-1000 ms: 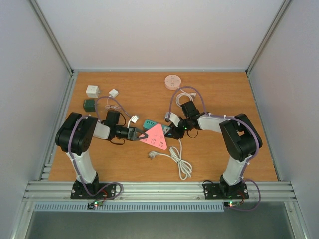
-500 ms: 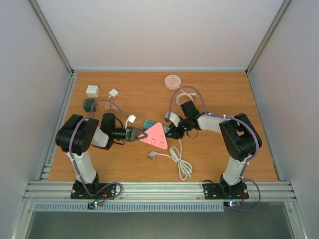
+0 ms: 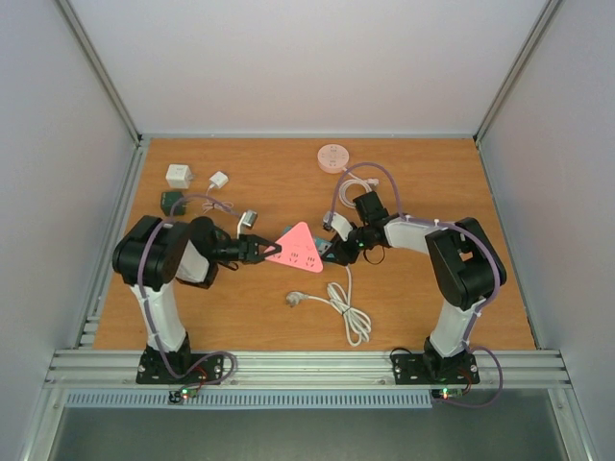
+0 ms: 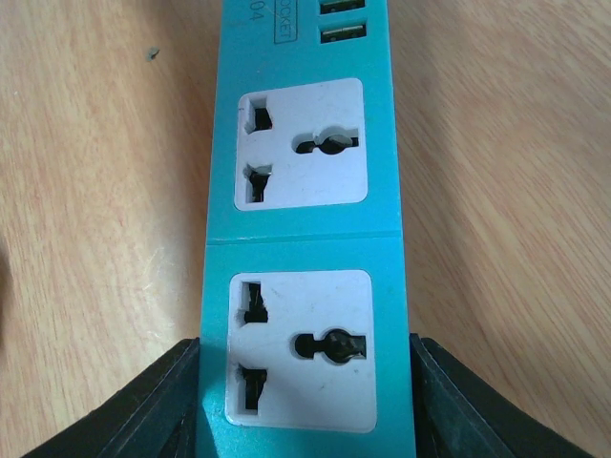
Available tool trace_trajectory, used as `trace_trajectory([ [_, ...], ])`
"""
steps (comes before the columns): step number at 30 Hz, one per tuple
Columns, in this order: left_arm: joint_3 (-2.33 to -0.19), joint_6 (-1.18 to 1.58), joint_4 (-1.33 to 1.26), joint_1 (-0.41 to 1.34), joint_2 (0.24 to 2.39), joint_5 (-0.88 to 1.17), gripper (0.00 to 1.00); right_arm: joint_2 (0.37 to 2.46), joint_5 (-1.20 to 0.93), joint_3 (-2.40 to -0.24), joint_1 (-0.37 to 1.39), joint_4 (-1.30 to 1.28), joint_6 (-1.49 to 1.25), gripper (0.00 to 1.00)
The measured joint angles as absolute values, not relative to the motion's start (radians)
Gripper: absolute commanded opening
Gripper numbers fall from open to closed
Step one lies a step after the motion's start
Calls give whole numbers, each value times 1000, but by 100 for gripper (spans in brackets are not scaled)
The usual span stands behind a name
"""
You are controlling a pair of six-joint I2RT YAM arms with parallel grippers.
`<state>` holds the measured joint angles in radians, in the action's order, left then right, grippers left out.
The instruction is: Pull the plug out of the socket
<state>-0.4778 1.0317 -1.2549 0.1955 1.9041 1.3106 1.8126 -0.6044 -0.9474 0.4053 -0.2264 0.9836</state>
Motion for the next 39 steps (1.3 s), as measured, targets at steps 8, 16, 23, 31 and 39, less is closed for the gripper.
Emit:
trace_trajectory([
  [8,-658,471,-472,202,1687,1168,1,1805,-595,-947,383,-239,974,23],
  [16,-659,257,-221,202,1591,1096,1,1765,-551,-915,317,-261,1005,24],
  [23,-663,176,-156,189,1517,1065,1,1750,-539,-915,210,-303,1051,24],
  [31,-668,138,-119,165,1506,1048,1,1695,-520,-873,93,-351,1129,23],
  [39,-668,124,-114,163,1506,1047,1,1641,-509,-836,-84,-418,1214,23],
])
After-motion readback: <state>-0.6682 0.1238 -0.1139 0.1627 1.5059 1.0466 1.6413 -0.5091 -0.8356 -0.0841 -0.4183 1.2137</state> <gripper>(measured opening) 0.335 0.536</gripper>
